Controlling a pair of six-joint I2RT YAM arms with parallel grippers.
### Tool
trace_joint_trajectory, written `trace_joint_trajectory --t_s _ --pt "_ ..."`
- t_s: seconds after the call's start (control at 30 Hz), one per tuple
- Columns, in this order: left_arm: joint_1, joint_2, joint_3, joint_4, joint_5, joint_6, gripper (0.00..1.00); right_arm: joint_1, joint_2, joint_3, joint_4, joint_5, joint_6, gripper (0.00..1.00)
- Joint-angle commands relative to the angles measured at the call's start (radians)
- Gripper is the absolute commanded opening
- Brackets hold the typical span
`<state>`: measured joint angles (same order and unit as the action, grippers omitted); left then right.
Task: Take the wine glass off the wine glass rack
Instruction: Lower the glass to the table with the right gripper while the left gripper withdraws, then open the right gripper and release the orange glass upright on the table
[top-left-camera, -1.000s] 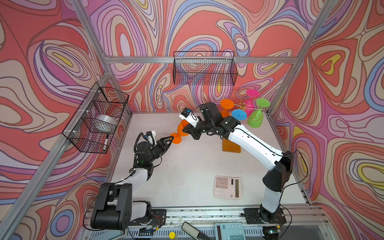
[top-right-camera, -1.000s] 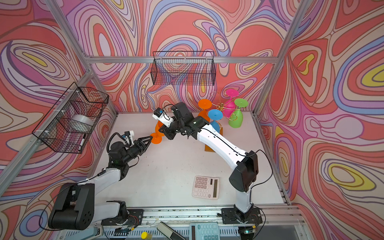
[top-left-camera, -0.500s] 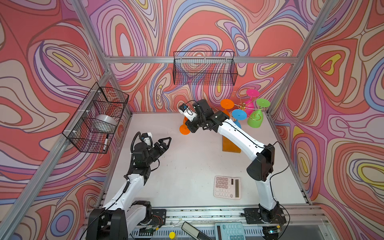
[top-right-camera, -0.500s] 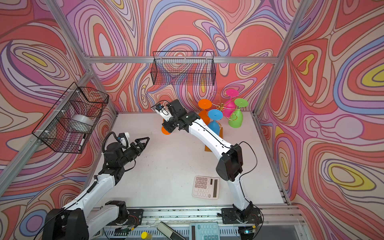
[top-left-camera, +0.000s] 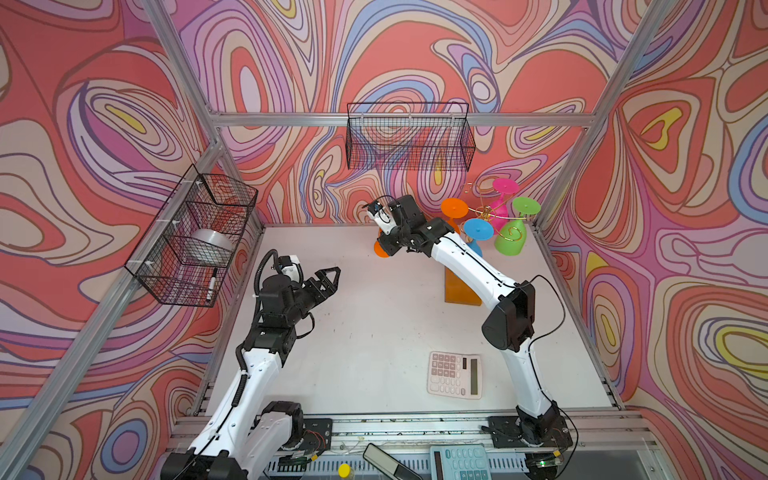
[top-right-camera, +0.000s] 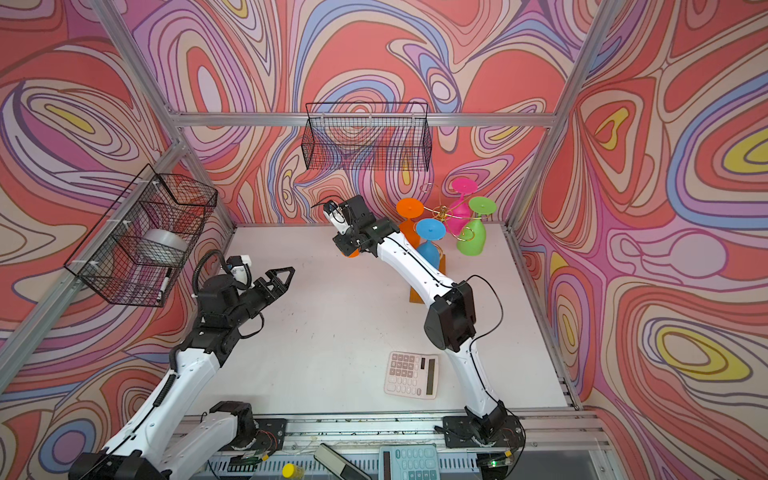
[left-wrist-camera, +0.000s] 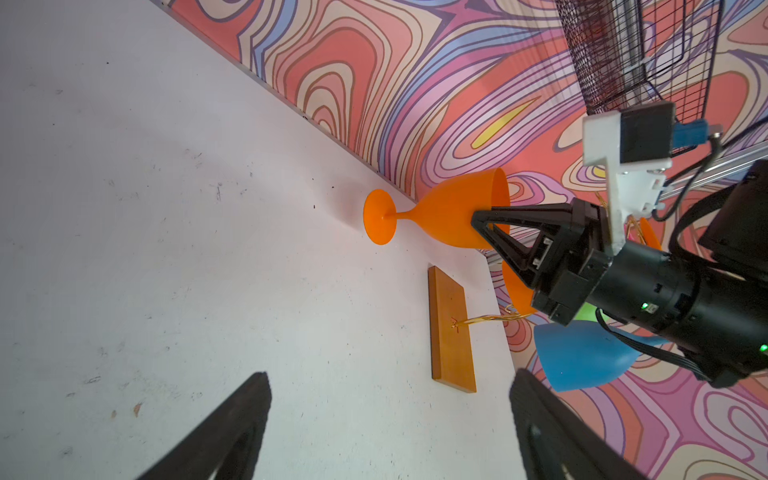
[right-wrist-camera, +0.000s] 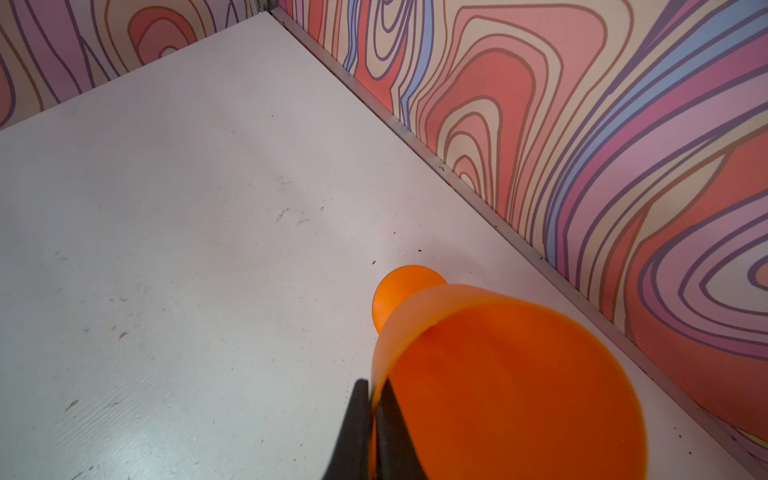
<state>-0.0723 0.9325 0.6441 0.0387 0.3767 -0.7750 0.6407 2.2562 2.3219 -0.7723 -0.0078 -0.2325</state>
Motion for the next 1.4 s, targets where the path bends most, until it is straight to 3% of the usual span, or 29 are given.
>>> trace_joint_trajectory --t_s 0.0,1.37 --pt "-0.004 -0.005 0.029 -0.060 -0.007 0.033 0.91 -0.003 0.043 0.029 0.029 0.020 -0.025 0.00" --pt "-0.006 0.083 0.012 0.057 0.058 -0.024 0.89 -0.043 0.165 0.073 0.063 0.028 -0.155 0.00"
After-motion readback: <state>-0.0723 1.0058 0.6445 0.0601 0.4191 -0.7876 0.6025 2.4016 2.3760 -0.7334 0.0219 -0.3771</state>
